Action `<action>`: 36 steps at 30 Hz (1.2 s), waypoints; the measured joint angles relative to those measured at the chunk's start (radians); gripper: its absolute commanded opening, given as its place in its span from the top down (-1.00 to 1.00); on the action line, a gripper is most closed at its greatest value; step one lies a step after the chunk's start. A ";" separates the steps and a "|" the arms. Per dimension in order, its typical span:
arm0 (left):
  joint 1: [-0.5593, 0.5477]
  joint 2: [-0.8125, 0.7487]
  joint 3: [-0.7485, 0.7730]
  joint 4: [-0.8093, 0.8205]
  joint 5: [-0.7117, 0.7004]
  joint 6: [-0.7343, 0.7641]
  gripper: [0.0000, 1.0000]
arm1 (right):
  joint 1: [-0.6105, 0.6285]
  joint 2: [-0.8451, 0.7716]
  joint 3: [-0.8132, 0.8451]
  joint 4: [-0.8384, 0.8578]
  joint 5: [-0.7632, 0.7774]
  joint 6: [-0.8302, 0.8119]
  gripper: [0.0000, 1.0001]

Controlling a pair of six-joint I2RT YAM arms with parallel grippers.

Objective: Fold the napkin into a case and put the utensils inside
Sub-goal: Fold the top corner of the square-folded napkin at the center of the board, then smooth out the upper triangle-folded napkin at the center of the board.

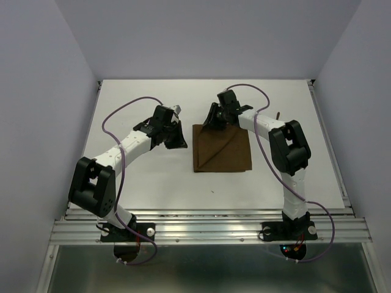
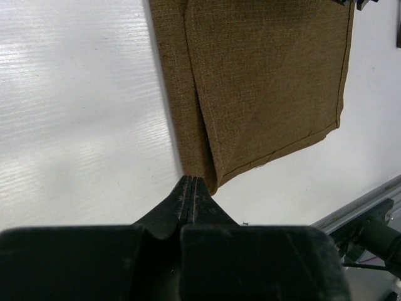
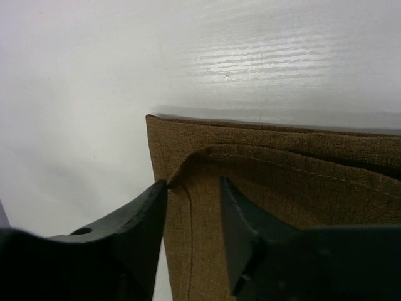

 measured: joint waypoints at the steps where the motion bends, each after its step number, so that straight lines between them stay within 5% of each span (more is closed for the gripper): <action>1: 0.000 0.000 0.000 0.000 0.000 0.000 1.00 | 0.000 0.000 0.000 -0.001 0.007 -0.003 -0.03; 5: 0.000 0.000 0.000 0.008 0.009 -0.001 1.00 | 0.000 -0.008 -0.005 -0.001 0.052 -0.036 -0.26; 9: -0.005 0.048 0.021 0.045 0.023 -0.002 1.00 | -0.002 -0.094 -0.068 -0.009 0.148 -0.073 -0.24; 10: -0.007 0.072 0.038 0.044 0.027 -0.003 1.00 | -0.008 -0.146 -0.098 -0.008 0.173 -0.079 -0.21; 15: -0.045 0.234 0.166 0.062 0.041 -0.012 1.00 | -0.064 -0.310 -0.215 0.003 0.219 -0.101 0.64; 18: -0.053 0.296 0.225 0.076 0.054 -0.020 1.00 | -0.121 -0.349 -0.275 0.005 0.235 -0.116 0.81; 36: -0.056 0.601 0.451 0.109 0.067 -0.037 1.00 | -0.200 -0.183 -0.240 -0.024 0.222 -0.139 0.89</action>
